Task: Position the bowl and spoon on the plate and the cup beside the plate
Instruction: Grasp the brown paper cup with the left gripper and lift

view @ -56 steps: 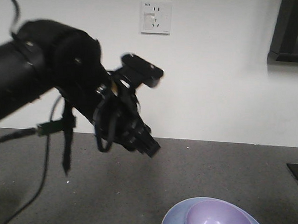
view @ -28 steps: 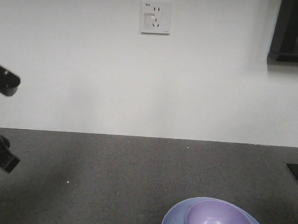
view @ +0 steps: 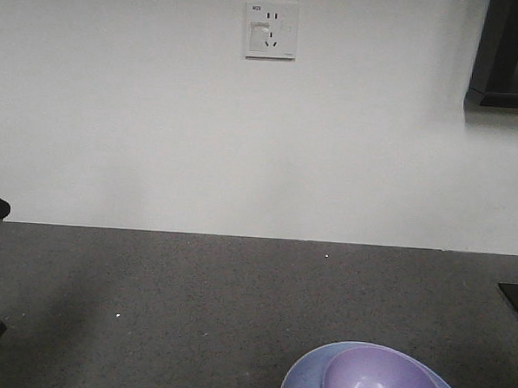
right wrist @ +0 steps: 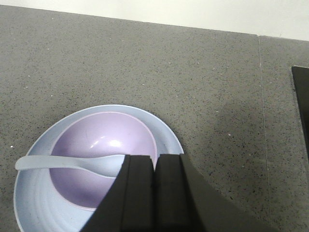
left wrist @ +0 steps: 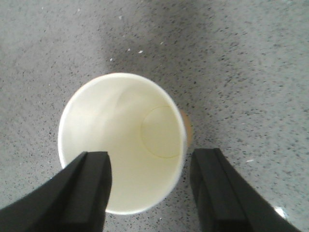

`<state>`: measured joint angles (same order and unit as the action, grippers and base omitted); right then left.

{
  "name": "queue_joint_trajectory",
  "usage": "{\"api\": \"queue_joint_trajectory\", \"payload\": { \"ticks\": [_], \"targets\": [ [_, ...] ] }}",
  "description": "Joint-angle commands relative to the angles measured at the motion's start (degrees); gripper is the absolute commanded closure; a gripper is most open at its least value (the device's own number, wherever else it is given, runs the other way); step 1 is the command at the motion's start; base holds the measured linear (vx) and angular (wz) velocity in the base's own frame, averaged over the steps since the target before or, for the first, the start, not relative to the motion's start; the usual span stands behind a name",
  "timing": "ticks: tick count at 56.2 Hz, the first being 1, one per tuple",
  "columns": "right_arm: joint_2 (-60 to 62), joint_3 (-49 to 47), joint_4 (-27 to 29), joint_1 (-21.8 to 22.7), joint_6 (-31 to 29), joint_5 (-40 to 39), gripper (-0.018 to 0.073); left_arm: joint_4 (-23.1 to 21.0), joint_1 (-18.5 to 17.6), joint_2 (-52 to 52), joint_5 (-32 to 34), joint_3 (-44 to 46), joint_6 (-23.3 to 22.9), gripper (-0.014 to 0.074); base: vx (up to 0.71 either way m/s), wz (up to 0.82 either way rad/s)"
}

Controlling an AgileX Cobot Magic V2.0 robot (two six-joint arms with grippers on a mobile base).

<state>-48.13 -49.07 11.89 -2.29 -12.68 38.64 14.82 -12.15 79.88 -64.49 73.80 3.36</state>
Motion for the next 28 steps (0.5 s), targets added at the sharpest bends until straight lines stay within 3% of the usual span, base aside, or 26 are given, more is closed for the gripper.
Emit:
{"api": "queue_joint_trajectory", "payload": {
  "ticks": [1,20,25,28],
  "targets": [
    [0.39,-1.74,0.47,-0.13,-0.32,-4.04,0.0571,0.55,0.43,-0.57,2.75,1.2,0.56,0.0115,0.0,0.0],
    [0.39,-1.74,0.47,-0.13,-0.32,-4.24,0.0571,-4.47,0.43,4.83,3.76,1.2,3.5,0.0127,0.0,0.0],
    [0.39,-1.74,0.47,-0.13,-0.32,-4.24,0.0571,-4.48,0.43,5.95,3.76,1.2,3.57,0.0192,0.0,0.0],
    [0.39,-1.74,0.47,-0.13,-0.32,-4.24,0.0571,-4.48,0.43,6.04,4.08,1.2,3.57,0.0283,0.0,0.0]
  ]
}}
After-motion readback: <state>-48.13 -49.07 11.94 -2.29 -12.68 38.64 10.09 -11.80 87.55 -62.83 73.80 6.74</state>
